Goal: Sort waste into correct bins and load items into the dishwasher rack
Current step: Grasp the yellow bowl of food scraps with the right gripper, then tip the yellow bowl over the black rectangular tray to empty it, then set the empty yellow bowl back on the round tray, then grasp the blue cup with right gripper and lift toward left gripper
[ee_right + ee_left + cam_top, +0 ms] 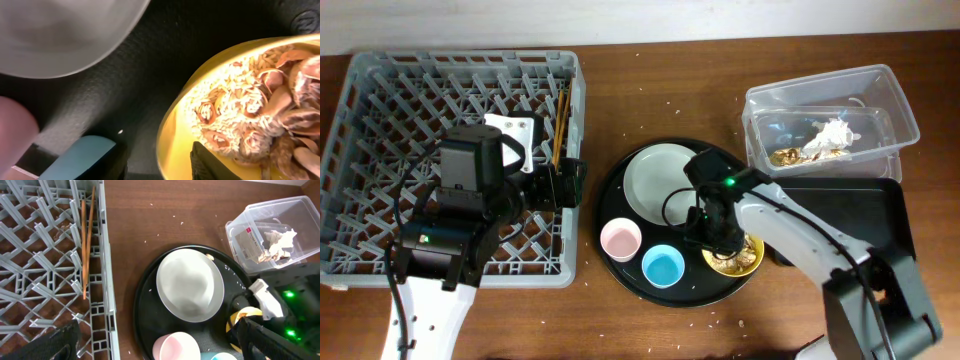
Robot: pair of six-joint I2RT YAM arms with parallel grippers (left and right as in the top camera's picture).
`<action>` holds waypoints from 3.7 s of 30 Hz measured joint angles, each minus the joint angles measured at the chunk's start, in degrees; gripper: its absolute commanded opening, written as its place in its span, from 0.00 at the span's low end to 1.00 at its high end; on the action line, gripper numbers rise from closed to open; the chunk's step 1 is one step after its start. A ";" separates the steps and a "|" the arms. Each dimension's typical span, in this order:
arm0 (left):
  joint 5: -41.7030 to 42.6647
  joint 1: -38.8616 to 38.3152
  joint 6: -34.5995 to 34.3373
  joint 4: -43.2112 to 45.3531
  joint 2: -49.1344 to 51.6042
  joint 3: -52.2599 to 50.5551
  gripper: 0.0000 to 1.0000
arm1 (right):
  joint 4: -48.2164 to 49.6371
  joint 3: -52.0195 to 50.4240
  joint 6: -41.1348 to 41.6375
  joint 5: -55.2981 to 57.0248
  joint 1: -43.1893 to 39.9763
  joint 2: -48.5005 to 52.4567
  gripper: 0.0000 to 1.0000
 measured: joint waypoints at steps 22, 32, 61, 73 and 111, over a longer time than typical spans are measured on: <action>0.00 0.00 0.00 0.00 0.00 0.00 0.99 | -17.81 20.63 -24.57 -9.18 -12.09 -3.52 0.04; 0.00 0.00 0.00 -0.09 0.00 0.02 0.99 | -4.44 4.87 -50.40 -45.57 -52.81 -4.35 0.04; -0.02 0.00 0.00 0.24 0.00 0.02 0.99 | -14.86 -1.20 -53.48 -51.65 -57.09 -12.00 0.04; 0.00 0.00 0.00 -0.07 0.00 0.02 0.99 | -3.28 0.11 -30.03 -7.98 -8.68 -11.23 0.52; 56.39 6.23 -20.28 32.57 0.00 0.33 0.99 | -3.39 39.58 -51.69 -60.63 -12.70 -7.89 0.04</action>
